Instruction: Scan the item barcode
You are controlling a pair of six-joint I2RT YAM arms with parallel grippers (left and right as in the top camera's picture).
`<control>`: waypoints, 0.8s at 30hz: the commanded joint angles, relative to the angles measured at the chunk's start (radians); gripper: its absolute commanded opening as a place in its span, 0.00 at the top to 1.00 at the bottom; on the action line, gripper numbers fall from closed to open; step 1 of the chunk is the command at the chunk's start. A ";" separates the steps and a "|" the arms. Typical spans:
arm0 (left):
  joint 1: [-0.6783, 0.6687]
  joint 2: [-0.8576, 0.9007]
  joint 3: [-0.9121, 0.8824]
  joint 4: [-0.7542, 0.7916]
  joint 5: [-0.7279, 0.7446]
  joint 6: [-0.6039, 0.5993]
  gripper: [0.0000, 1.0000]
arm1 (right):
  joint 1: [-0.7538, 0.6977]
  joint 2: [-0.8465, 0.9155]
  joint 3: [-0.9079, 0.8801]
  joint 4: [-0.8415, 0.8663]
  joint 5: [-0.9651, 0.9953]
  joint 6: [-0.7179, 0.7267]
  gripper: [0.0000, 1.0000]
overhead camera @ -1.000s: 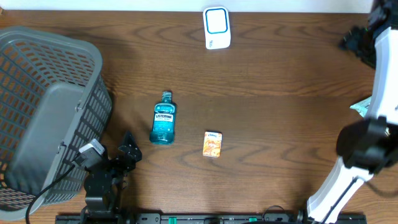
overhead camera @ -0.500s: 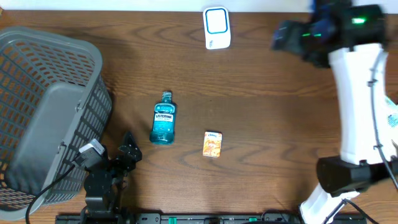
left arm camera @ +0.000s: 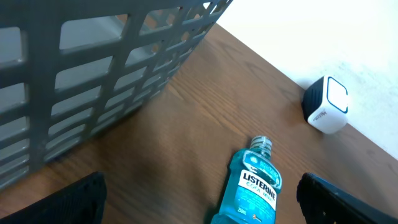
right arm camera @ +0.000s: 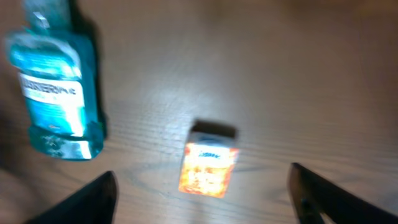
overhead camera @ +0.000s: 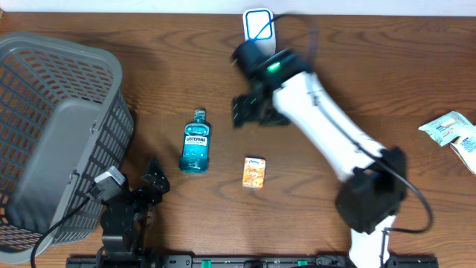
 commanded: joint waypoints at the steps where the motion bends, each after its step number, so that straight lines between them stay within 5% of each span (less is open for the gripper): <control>1: 0.003 -0.007 -0.009 -0.021 -0.013 -0.002 0.02 | 0.077 0.057 -0.046 0.007 0.021 0.068 0.25; 12: 0.003 -0.007 -0.009 -0.021 -0.013 -0.002 0.02 | 0.220 0.106 -0.064 -0.054 0.248 0.198 0.29; 24: 0.003 -0.007 -0.009 -0.021 -0.013 -0.002 0.02 | 0.237 0.108 -0.234 0.125 0.268 0.348 0.46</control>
